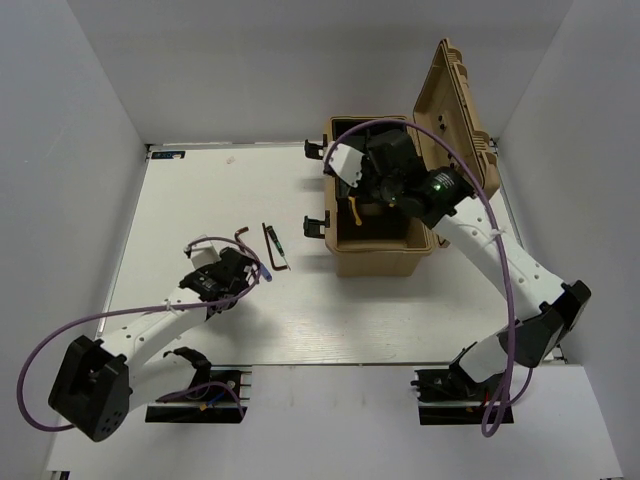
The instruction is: Sort the tools into containers
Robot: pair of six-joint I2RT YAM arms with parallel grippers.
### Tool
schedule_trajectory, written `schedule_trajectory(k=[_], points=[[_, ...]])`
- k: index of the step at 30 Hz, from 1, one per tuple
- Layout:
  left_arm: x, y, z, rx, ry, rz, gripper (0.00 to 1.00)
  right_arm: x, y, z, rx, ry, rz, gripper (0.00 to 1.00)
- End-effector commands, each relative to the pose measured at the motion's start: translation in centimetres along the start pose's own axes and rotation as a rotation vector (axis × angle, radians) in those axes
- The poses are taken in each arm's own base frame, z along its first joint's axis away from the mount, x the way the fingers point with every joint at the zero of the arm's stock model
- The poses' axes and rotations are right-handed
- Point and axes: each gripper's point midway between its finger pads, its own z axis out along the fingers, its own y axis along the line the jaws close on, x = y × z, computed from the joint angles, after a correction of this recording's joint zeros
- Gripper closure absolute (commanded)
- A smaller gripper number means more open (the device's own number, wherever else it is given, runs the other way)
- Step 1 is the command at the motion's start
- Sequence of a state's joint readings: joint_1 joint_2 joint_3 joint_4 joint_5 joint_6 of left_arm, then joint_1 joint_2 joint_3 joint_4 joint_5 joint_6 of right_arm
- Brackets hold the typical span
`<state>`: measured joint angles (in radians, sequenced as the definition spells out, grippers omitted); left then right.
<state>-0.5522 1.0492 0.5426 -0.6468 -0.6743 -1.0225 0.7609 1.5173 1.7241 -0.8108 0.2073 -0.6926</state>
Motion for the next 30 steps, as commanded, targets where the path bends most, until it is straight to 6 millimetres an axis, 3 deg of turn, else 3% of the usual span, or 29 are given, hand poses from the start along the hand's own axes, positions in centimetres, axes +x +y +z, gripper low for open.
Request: schedule_trajectory(k=[1,6,10,15,19,22,27,30], points=[[-2.8,-2.3,-0.3,0.061,-0.052,-0.021,0.25,1.3,-2.3,0.7,0.091,0.001,-0.055,1.00],[-2.7,-1.5,0.9,0.024,-0.029,-0.031,0.25,4.3,-0.7,2.8,0.080,-0.007,-0.197,1.00],[-2.2,-1.4,1.9,0.010,-0.003,-0.041,0.24,6.6,0.9,4.6,0.045,0.023,-0.199,1.00],[-2.2,-0.8,2.6,-0.015,0.008,-0.035,0.24,6.4,2.1,4.7,0.000,-0.002,-0.144,1.00],[-2.1,-0.7,3.2,-0.029,0.018,-0.035,0.24,6.5,2.9,4.4,-0.039,0.008,-0.106,0.62],[-1.6,-0.3,3.9,-0.057,0.034,-0.025,0.24,6.4,3.3,3.9,-0.063,0.002,-0.083,0.51],[-1.3,0.1,4.8,-0.077,0.055,-0.022,0.28,6.2,3.4,2.6,-0.066,-0.004,-0.042,0.49],[-1.0,0.2,5.1,-0.079,0.064,-0.027,0.37,5.6,3.1,1.4,-0.061,-0.036,-0.013,0.49]])
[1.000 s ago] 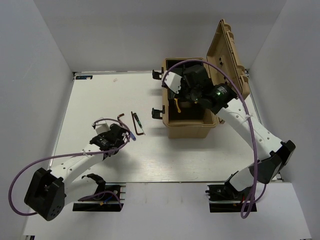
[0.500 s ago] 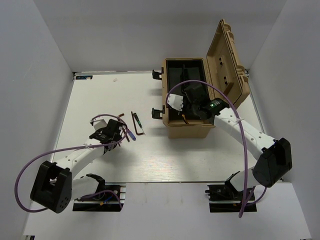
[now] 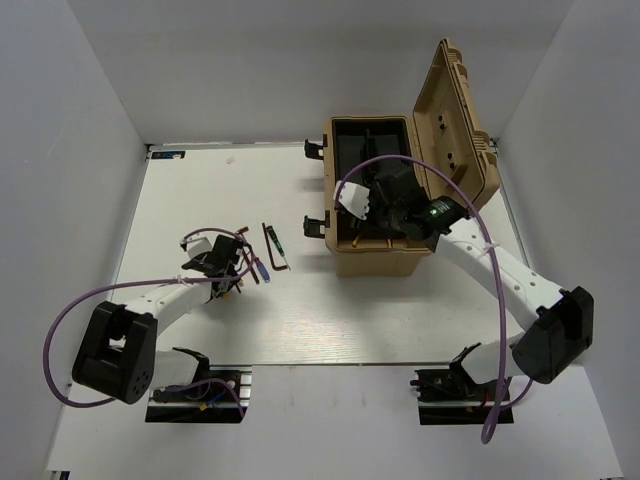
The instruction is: Sort the tools into containers
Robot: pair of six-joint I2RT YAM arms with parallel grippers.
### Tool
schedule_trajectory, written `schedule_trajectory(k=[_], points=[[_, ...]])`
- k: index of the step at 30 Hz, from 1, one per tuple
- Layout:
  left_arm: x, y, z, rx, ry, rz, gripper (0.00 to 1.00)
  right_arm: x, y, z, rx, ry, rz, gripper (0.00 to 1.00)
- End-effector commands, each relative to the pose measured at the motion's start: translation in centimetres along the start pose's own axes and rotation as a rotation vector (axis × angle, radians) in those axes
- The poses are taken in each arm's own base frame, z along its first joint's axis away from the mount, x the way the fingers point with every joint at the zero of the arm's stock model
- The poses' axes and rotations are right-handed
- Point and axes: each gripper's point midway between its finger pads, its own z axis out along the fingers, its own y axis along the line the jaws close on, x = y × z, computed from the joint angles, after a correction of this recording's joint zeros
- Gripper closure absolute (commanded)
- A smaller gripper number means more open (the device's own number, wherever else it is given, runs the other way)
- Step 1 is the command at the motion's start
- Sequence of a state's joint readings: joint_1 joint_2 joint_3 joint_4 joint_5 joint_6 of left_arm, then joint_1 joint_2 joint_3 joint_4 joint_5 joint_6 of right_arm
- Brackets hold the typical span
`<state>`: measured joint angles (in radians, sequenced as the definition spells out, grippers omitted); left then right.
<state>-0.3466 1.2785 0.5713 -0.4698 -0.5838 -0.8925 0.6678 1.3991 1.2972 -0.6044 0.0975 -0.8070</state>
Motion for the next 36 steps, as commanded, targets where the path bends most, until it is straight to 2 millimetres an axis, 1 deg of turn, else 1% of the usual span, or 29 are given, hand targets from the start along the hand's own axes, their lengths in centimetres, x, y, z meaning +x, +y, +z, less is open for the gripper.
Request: schedule_trajectory(k=[1,3,4,5,7,8,10,13,14,15,17,18,19,21,24,25,26,27,28,29,30,31,32,33,35,36], points=[[-0.6,-0.4,0.2,0.021,-0.009,-0.028,0.40,-2.3,-1.3,-3.0,0.037,-0.098,0.070,0.49],[-0.3,-0.1,0.3,0.015,-0.004,-0.023,0.43,-2.8,-1.3,-3.9,0.044,-0.126,0.084,0.49],[0.2,0.1,0.4,0.013,0.010,-0.016,0.43,-2.8,-1.2,-4.1,0.039,-0.133,0.093,0.49],[0.2,0.1,0.4,0.012,0.010,-0.016,0.45,-2.9,-1.1,-4.4,0.039,-0.139,0.106,0.49],[0.8,0.8,0.8,-0.002,0.017,-0.016,0.45,-3.0,-0.7,-4.6,0.025,-0.154,0.116,0.49],[0.9,0.7,0.8,0.003,0.024,-0.016,0.45,-3.1,-0.8,-5.1,0.030,-0.161,0.124,0.49],[1.9,1.5,1.1,-0.031,0.053,0.003,0.45,-3.1,-0.9,-5.5,0.038,-0.166,0.137,0.49],[2.2,1.6,1.1,-0.032,0.068,0.009,0.46,-3.8,-0.5,-6.3,0.016,-0.205,0.152,0.49],[2.1,1.2,1.0,-0.020,0.070,-0.006,0.53,-4.1,-0.4,-6.6,0.010,-0.216,0.163,0.49],[2.2,1.4,0.9,-0.027,0.075,0.000,0.59,-4.3,-0.4,-6.8,0.005,-0.227,0.164,0.49],[1.8,1.1,0.8,-0.020,0.070,-0.006,0.72,-4.5,-0.3,-7.3,0.004,-0.242,0.179,0.49],[1.8,1.0,0.8,-0.027,0.075,0.000,0.86,-4.6,-0.2,-7.5,0.000,-0.250,0.186,0.49],[2.2,1.1,0.9,-0.032,0.091,0.008,0.91,-4.7,-0.1,-7.6,-0.002,-0.255,0.190,0.49],[2.1,1.1,0.8,-0.044,0.101,0.017,0.99,-4.8,0.0,-8.4,-0.003,-0.273,0.200,0.50],[1.6,1.2,0.1,-0.030,0.089,0.006,1.00,-5.0,0.3,-9.7,-0.008,-0.294,0.206,0.50],[0.8,1.1,-0.3,-0.022,0.070,-0.005,1.00,-4.9,0.5,-10.3,-0.014,-0.300,0.207,0.50],[-0.6,0.4,-1.3,0.019,0.035,-0.037,1.00,-4.8,0.8,-10.5,-0.021,-0.296,0.207,0.50],[-1.3,0.5,-1.9,0.027,0.017,-0.049,1.00,-4.8,1.0,-10.7,-0.027,-0.299,0.209,0.50],[-2.7,-0.5,-3.0,0.071,-0.013,-0.043,1.00,-4.9,1.0,-11.3,-0.023,-0.314,0.213,0.50],[-4.6,-1.0,-4.4,0.119,-0.067,-0.069,1.00,-4.9,1.1,-11.4,-0.026,-0.317,0.214,0.50],[-5.3,-1.7,-5.5,0.166,-0.078,-0.053,1.00,-4.7,1.2,-11.4,-0.028,-0.314,0.219,0.49],[-7.1,-2.7,-7.0,0.226,-0.117,-0.029,1.00,-4.6,1.2,-11.6,-0.023,-0.317,0.224,0.49],[-8.0,-3.6,-8.2,0.290,-0.128,-0.017,1.00,-4.8,1.2,-11.7,-0.021,-0.325,0.229,0.49],[-10.4,-4.7,-10.4,0.370,-0.186,-0.037,1.00,-4.6,1.1,-11.7,-0.015,-0.318,0.230,0.49],[-11.5,-7.0,-12.8,0.521,-0.211,0.062,1.00,-4.5,0.9,-11.7,0.001,-0.318,0.239,0.49],[-12.9,-8.3,-14.8,0.612,-0.251,0.080,1.00,-4.4,0.6,-11.7,0.016,-0.316,0.244,0.49]])
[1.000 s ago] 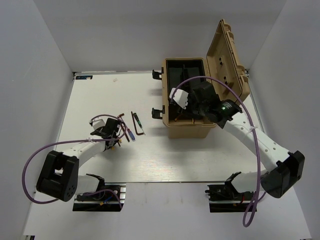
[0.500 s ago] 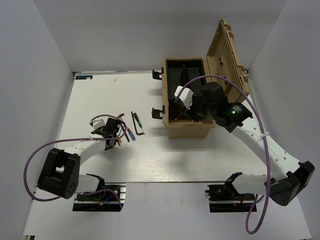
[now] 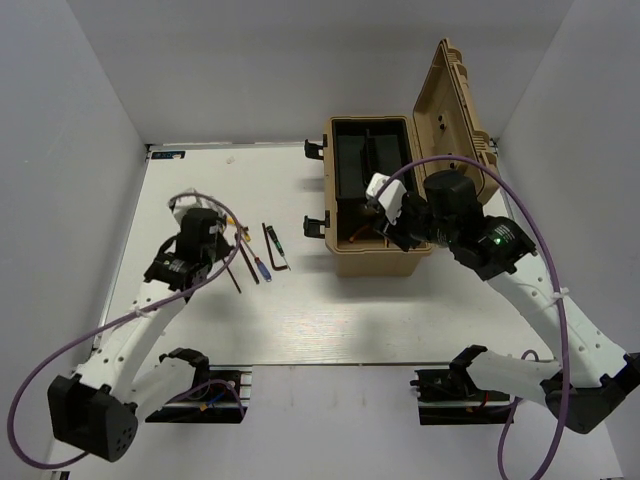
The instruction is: Sort the tools into containers
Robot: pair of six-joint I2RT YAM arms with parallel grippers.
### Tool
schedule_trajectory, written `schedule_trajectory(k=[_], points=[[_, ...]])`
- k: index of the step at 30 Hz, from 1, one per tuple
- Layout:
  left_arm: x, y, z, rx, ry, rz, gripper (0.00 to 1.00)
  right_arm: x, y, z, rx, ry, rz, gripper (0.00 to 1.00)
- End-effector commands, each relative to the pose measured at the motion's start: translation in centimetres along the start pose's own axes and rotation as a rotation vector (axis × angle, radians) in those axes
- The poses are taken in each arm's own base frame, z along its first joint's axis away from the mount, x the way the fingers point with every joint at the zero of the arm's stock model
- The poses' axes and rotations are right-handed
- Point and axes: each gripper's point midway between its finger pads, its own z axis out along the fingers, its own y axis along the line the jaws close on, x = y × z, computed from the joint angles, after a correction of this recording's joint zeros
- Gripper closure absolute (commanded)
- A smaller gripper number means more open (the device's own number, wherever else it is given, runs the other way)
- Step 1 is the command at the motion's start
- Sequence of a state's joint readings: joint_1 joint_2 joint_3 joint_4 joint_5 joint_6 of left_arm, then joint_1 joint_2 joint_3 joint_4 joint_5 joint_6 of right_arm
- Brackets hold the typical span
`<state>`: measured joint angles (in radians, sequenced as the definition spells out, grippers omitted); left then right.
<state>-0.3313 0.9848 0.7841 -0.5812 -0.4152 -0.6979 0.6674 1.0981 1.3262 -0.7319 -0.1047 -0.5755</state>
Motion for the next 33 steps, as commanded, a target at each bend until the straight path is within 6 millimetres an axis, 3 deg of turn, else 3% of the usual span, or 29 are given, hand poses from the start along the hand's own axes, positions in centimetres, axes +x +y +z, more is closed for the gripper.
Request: schedule_trajectory(k=[1,2,3,4,9,12,13,15,19,22,23,24,25,26,28,33], points=[[-4.9,-8.9,-4.3,0.461,-0.106,0.191,1.00,-0.9,-1.1,-0.8,0.060,-0.028,0.035,0.52],[-5.1,-10.8,-5.0,0.563,-0.107,0.240,1.00,-0.9,-1.6,-0.9,0.083,-0.028,0.039,0.65],[-6.0,-12.9,-6.3,0.664,-0.120,0.280,1.00,-1.1,-2.2,-1.0,0.111,-0.035,0.051,0.93],[-5.3,-15.8,-8.1,0.859,-0.092,0.344,1.00,-0.9,-4.2,-1.3,0.226,-0.015,0.095,1.00],[-4.4,-22.7,-9.7,1.166,-0.018,0.544,1.00,-1.8,-6.8,-2.3,0.351,-0.041,0.207,1.00],[-4.3,-25.6,-12.0,1.334,-0.033,0.640,1.00,-1.7,-7.0,-2.2,0.356,-0.034,0.227,1.00],[-3.2,-26.5,-11.7,1.385,0.011,0.661,1.00,-1.8,-7.1,-2.1,0.356,-0.038,0.231,1.00],[-2.8,-27.9,-12.3,1.429,0.011,0.721,1.00,-1.8,-7.5,-2.2,0.370,-0.040,0.241,1.00],[0.0,-29.4,-12.4,1.544,0.084,0.828,1.00,-1.6,-8.1,-2.2,0.388,-0.037,0.262,1.00],[2.4,-30.1,-11.1,1.578,0.168,0.881,1.00,-1.8,-8.2,-2.4,0.393,-0.043,0.269,1.00],[1.6,-30.9,-11.2,1.581,0.158,0.893,1.00,-1.7,-8.4,-2.5,0.398,-0.042,0.271,1.00],[2.9,-30.6,-11.0,1.567,0.244,0.896,1.00,-1.6,-8.4,-2.5,0.396,-0.039,0.273,1.00],[4.7,-30.9,-9.4,1.558,0.312,0.916,1.00,-1.7,-8.5,-2.4,0.398,-0.042,0.278,1.00],[3.9,-31.6,-9.2,1.536,0.303,0.921,1.00,-1.8,-8.6,-2.5,0.400,-0.043,0.282,1.00],[4.8,-32.2,-8.7,1.506,0.329,0.938,1.00,-2.0,-8.5,-2.6,0.394,-0.051,0.288,1.00],[6.3,-31.9,-4.9,1.315,0.385,0.979,1.00,-2.3,-8.7,-3.3,0.402,-0.063,0.299,1.00]])
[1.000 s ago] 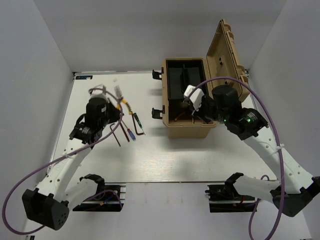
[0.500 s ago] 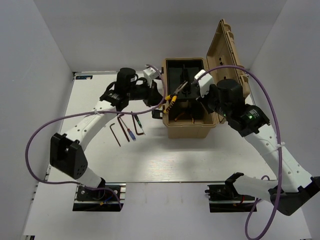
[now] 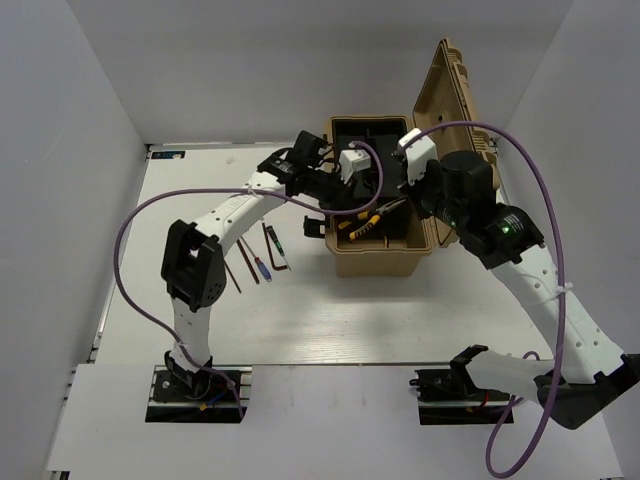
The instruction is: Sort the tools into containers
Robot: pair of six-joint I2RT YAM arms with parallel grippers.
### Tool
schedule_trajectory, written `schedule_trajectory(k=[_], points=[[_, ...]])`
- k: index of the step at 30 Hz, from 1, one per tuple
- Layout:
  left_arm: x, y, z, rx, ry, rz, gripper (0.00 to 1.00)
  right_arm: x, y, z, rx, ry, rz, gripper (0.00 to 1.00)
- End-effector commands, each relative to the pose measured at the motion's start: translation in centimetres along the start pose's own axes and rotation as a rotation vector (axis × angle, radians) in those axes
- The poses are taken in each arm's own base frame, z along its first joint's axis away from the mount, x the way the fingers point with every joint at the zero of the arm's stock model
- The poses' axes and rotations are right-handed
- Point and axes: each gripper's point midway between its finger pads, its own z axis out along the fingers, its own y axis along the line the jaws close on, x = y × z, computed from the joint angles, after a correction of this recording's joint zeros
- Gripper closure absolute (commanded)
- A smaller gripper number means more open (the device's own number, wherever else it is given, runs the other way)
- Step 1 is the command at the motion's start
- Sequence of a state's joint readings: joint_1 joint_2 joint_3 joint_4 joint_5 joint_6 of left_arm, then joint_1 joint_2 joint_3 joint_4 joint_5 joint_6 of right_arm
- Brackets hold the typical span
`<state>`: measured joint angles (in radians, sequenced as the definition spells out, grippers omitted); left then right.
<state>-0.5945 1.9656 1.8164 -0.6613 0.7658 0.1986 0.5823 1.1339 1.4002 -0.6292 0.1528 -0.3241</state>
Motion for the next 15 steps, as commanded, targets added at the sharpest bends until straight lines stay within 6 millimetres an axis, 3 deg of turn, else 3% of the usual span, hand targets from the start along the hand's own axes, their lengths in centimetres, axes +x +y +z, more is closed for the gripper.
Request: schedule_trajectory(k=[1,6,7,8,9,12,13,15], points=[[-1.0,-0.3,-1.0,-0.072,0.030,0.038,1.00,-2.7,-1.2,-1.4,0.029,-0.083,0.033,1.00],[-0.5,0.3,0.1,-0.110,0.083,0.024,1.00,-3.1,-1.2,-1.7,0.023,-0.096,0.044,1.00],[-0.6,0.0,0.1,-0.118,0.089,0.029,0.96,-2.9,-1.2,-1.7,0.026,-0.095,0.046,1.00],[-0.6,0.5,0.3,-0.134,0.093,0.030,0.89,-2.8,-1.2,-1.6,0.024,-0.091,0.046,1.00],[-0.6,0.1,0.6,-0.127,0.095,0.035,0.69,-2.9,-1.2,-1.7,0.026,-0.095,0.046,1.00],[-0.9,0.1,0.8,-0.145,0.099,0.035,0.42,-2.6,-1.3,-1.8,0.029,-0.092,0.048,1.00],[-1.4,0.3,0.6,-0.159,0.091,0.042,0.37,-2.5,-1.2,-1.8,0.024,-0.091,0.046,1.00],[-2.2,-0.3,0.6,-0.155,0.075,0.050,0.35,-2.7,-1.2,-1.8,0.023,-0.096,0.046,1.00]])
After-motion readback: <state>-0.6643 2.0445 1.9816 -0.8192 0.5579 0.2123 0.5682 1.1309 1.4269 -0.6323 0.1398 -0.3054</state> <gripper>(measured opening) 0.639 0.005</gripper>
